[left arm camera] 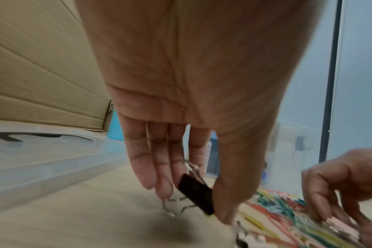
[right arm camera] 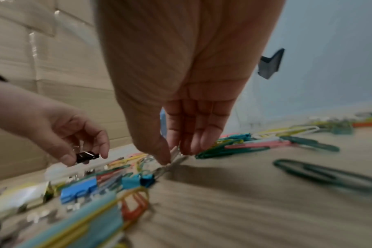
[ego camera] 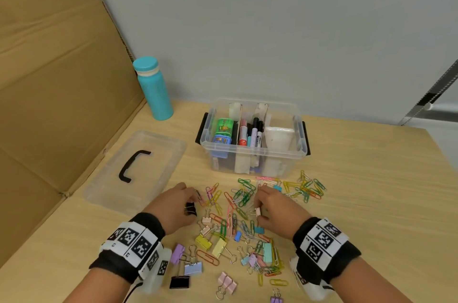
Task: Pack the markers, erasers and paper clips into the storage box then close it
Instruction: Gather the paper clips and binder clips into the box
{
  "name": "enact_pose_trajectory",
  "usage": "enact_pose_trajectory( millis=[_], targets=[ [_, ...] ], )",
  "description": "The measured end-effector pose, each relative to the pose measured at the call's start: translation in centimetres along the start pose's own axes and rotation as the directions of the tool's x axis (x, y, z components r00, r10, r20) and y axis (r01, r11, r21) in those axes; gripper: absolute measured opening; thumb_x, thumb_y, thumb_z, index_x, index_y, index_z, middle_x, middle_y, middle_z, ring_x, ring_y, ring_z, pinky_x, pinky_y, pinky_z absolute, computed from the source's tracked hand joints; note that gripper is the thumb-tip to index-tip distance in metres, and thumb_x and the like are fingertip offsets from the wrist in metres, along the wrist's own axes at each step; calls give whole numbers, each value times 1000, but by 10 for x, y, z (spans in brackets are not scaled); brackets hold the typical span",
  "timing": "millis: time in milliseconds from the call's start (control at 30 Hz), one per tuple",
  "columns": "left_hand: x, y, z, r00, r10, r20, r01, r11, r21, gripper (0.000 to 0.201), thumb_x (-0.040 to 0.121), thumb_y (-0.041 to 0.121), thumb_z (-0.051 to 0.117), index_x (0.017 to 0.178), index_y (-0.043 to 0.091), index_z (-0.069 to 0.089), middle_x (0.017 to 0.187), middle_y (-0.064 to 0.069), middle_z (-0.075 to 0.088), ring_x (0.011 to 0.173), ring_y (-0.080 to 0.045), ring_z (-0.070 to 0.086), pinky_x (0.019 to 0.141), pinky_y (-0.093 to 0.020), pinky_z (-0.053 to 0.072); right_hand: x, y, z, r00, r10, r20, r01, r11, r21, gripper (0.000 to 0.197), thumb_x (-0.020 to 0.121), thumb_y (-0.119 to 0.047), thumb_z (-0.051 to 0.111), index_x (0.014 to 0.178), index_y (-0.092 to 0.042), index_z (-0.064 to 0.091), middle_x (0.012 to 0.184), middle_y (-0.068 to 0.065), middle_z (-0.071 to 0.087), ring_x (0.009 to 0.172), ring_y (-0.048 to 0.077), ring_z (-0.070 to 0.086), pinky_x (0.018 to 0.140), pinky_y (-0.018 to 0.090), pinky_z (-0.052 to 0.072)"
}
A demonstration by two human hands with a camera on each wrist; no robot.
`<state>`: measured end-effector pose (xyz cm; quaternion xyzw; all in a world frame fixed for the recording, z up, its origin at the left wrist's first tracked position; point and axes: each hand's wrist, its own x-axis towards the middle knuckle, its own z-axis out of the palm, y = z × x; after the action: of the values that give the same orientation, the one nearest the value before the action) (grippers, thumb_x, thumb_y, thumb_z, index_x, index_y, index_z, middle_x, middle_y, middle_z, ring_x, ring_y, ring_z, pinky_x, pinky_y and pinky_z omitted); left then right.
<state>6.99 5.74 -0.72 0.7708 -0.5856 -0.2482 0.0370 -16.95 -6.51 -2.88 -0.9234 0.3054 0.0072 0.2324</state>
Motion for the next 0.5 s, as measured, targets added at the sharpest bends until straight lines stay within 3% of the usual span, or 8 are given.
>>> enact_pose_trajectory(
  millis=[100,233,300,333,400,433,467,500],
  targets=[
    [-1,-3,-5,997,21,-71,-25,998,-61,31,81,28,65,111,24,57,101,8,40,83,-8,52,75,-15,39,-4,6,-6,994,105,-24,-94,954,284,18,81,-12,64,93,-22,55,87,-2,59,77,13,59,69,21,50],
    [-1,1,-10,991,64,-119,-88,975,-204,24,78,20,67,100,20,57,101,8,46,82,-6,54,72,-12,41,-9,16,-14,977,207,-52,-123,745,656,31,84,-3,64,109,-22,59,89,1,62,75,10,60,75,23,53],
    [0,5,-9,990,107,-97,-129,956,-262,20,79,16,64,97,19,56,101,5,55,86,-8,58,77,-19,47,-11,19,-16,973,228,29,-152,542,826,28,91,1,51,113,-15,60,89,5,60,74,14,61,72,26,54],
    [1,6,-6,989,129,-78,-146,954,-264,18,80,15,62,95,20,55,99,5,57,87,-8,58,79,-21,48,-11,20,-16,971,223,84,-168,389,906,28,92,5,42,108,-9,60,89,8,59,73,17,60,69,27,53],
    [2,9,-1,987,155,-40,-160,966,-202,15,82,15,58,93,24,53,96,7,51,83,-5,54,78,-17,45,-12,22,-15,966,202,162,-180,70,981,23,83,6,37,94,-1,56,85,11,57,69,20,57,62,29,51],
    [3,10,3,988,156,-18,-157,973,-170,15,83,15,55,93,26,53,96,8,47,81,-4,53,76,-14,42,-13,22,-16,963,199,181,-183,-9,983,21,75,3,39,90,-2,53,82,12,55,67,21,55,58,28,49],
    [4,10,6,988,156,6,-153,978,-142,15,84,16,54,94,27,53,97,7,45,82,-5,52,78,-14,42,-14,23,-15,962,196,189,-191,-9,982,20,69,0,41,86,-3,52,78,12,54,63,20,53,54,27,47],
    [4,10,8,987,155,37,-150,982,-112,15,84,17,55,95,28,54,101,6,44,85,-8,53,81,-18,44,-15,22,-15,963,191,191,-211,90,973,16,70,-1,43,83,-4,51,73,12,52,58,17,51,50,25,43]
  ],
)
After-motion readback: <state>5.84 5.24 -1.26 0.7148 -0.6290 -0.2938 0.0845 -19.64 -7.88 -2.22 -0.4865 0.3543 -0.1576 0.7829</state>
